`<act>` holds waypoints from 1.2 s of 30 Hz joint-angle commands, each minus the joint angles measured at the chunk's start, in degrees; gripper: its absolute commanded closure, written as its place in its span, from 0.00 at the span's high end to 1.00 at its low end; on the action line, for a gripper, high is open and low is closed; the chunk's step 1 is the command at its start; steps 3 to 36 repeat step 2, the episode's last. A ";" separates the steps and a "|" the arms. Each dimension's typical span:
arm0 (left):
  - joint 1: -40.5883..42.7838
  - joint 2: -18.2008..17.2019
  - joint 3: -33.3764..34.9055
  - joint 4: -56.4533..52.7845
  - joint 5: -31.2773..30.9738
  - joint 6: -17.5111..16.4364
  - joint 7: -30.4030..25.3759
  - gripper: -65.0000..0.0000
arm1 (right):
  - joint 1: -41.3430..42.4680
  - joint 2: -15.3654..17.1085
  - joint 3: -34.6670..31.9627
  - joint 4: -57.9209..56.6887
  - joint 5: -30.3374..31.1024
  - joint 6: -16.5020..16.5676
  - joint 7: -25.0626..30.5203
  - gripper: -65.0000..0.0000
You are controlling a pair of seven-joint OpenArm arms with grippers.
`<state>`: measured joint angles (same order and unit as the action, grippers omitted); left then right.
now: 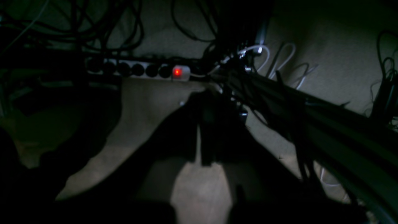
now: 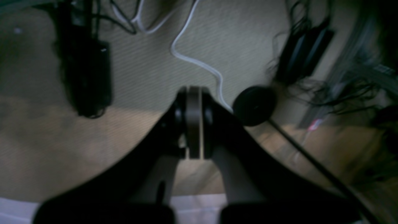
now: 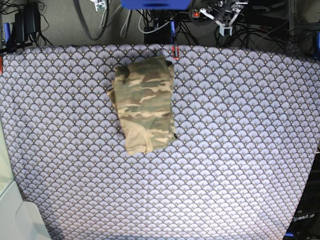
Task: Fold the T-shirt properly
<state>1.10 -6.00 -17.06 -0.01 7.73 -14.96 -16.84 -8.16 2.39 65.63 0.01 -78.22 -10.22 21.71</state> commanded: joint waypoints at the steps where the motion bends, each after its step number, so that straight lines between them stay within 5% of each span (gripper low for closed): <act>1: -0.62 -0.29 -0.04 0.14 -0.03 -0.20 -0.96 0.02 | 0.03 -0.15 0.18 0.30 -0.07 1.21 0.92 0.00; 36: -0.62 -0.29 -0.04 0.14 -0.03 -0.20 -1.05 0.02 | 0.21 -0.15 0.18 0.65 0.02 1.73 0.92 0.00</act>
